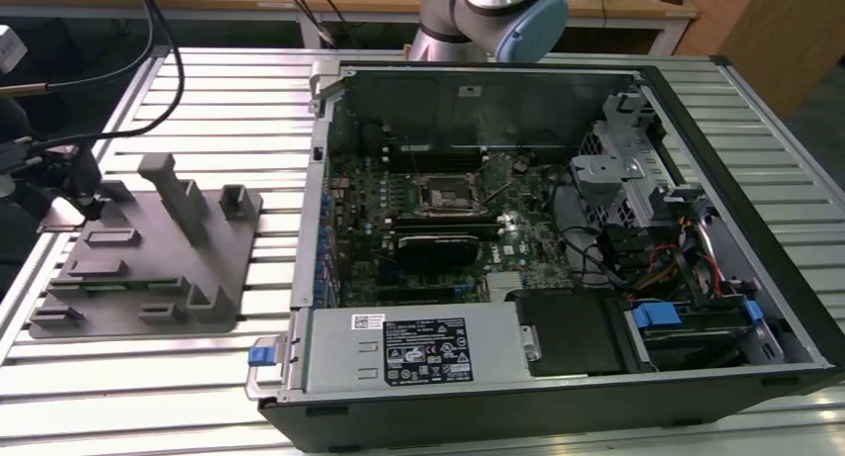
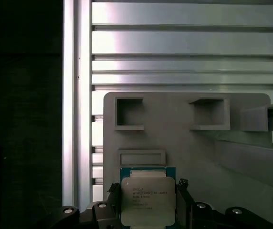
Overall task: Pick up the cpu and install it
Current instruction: 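Pick up the cpu and move it towards the insertion slot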
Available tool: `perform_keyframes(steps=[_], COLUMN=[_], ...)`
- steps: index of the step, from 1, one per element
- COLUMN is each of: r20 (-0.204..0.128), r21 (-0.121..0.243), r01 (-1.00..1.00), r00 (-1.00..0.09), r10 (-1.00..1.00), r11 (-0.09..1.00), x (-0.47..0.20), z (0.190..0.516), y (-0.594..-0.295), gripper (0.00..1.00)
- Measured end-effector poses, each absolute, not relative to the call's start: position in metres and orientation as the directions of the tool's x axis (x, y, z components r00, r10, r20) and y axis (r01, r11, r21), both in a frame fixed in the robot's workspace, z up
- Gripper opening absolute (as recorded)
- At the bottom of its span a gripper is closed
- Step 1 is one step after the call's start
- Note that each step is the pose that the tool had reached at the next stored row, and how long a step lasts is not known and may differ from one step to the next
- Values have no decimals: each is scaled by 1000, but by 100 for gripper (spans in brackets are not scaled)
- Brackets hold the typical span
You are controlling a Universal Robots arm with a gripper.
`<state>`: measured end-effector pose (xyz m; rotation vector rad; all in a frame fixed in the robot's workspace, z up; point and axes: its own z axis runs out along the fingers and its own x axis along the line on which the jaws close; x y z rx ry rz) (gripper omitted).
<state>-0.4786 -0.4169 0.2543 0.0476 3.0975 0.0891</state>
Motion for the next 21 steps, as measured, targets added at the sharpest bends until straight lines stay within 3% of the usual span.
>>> perform_keyframes(steps=[21], r20=[-43], r21=[58], r01=[29], r00=[-999], r10=[32], r11=[998], x=[-479], z=[276], y=[-417], gripper=[54])
